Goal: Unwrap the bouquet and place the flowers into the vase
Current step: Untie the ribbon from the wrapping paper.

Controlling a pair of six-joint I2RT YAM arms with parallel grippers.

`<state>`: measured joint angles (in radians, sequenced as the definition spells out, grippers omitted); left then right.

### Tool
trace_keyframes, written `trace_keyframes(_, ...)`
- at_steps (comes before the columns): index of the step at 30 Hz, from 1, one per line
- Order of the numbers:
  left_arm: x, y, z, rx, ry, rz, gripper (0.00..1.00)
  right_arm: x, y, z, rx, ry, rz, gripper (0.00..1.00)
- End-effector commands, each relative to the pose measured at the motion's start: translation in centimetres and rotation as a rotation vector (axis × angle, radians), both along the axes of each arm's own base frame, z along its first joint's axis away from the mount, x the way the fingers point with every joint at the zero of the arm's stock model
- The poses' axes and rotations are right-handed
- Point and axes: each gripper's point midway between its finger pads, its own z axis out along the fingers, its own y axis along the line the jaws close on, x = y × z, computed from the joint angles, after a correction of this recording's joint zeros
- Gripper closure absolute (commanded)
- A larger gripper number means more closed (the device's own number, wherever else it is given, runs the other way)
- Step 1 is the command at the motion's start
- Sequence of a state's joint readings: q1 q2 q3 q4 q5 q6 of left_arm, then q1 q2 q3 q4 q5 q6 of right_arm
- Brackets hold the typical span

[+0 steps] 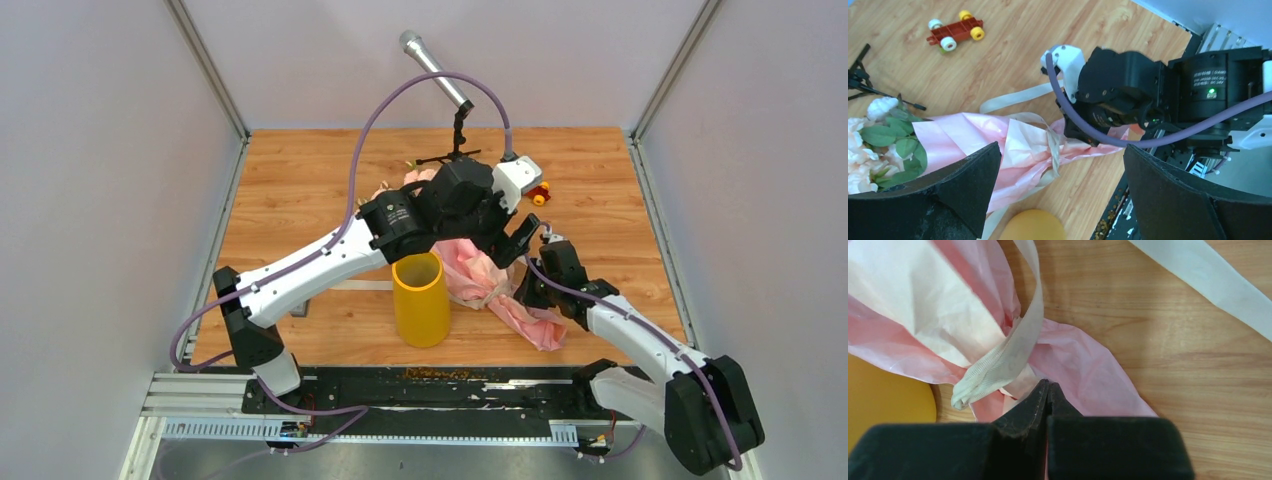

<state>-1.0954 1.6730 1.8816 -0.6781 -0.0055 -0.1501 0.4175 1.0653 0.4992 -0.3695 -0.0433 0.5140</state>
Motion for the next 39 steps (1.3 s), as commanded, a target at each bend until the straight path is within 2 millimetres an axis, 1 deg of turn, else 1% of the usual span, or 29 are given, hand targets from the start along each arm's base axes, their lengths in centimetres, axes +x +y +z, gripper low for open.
trace_keyframes(1,0.0,-0.5,0.9,-0.076,-0.001,0.029,0.01,0.5,-0.2,1.4,0.069,-0.064,-0.021,1.0)
trace_keyframes(2,-0.1,-0.5,1.4,-0.102,-0.006,0.028,0.01,0.4,-0.1,1.8,0.086,-0.073,-0.016,1.0)
trace_keyframes(3,-0.3,-0.6,0.6,-0.096,0.01,0.024,0.01,0.2,0.0,2.1,0.104,-0.078,-0.009,1.0)
trace_keyframes(4,-0.4,-0.6,0.8,-0.111,0.009,0.022,0.01,0.1,0.1,2.6,0.119,-0.086,-0.006,0.97)
trace_keyframes(5,-0.4,-0.6,0.1,-0.103,0.02,0.023,0.01,-0.2,0.2,3.1,0.139,-0.091,0.0,0.92)
trace_keyframes(6,-0.6,-0.7,-0.2,-0.104,0.026,0.014,0.01,-0.2,0.5,3.8,0.158,-0.105,0.007,0.87)
trace_keyframes(8,-0.9,-0.8,-1.6,-0.087,0.05,0.004,0.02,-0.4,1.0,5.1,0.204,-0.119,0.01,0.76)
trace_keyframes(10,-1.1,-0.9,-2.5,-0.087,0.065,-0.001,0.05,-0.6,1.4,6.1,0.245,-0.134,0.006,0.72)
trace_keyframes(12,-1.6,-1.3,-3.4,-0.086,0.076,-0.01,0.11,-0.4,1.2,6.9,0.255,-0.155,-0.02,0.71)
trace_keyframes(15,-1.7,-1.7,-4.7,-0.065,0.072,-0.002,0.15,0.2,-0.4,7.4,0.202,-0.198,-0.097,0.7)
trace_keyframes(16,-2.1,-1.9,-5.2,-0.055,0.078,-0.007,0.2,0.3,-1.0,7.5,0.183,-0.209,-0.12,0.7)
trace_keyframes(18,-2.0,-2.1,-6.5,-0.028,0.078,0.006,0.23,0.4,-2.0,8.0,0.154,-0.237,-0.168,0.7)
trace_keyframes(21,-1.8,-2.6,-8.6,0.025,0.074,0.024,0.25,0.6,-4.2,8.5,0.097,-0.288,-0.261,0.69)
trace_keyframes(22,-1.8,-2.7,-9.0,0.036,0.07,0.031,0.27,0.5,-4.9,8.7,0.079,-0.303,-0.288,0.69)
trace_keyframes(24,-1.8,-3.1,-10.6,0.077,0.075,0.04,0.29,0.2,-5.8,8.9,0.056,-0.32,-0.325,0.69)
trace_keyframes(25,-1.8,-3.1,-11.1,0.092,0.08,0.045,0.29,0.1,-6.2,9.1,0.051,-0.331,-0.337,0.69)
trace_keyframes(29,-2.1,-2.8,-14.7,0.17,0.125,0.087,0.3,-0.5,-7.3,9.4,0.03,-0.356,-0.374,0.68)
trace_keyframes(31,-2.3,-2.6,-16.1,0.183,0.152,0.104,0.3,-0.7,-7.5,9.3,0.024,-0.358,-0.382,0.67)
trace_keyframes(39,-2.4,-1.9,-19.9,0.192,0.219,0.184,0.34,-1.1,-7.3,8.8,0.042,-0.351,-0.374,0.67)
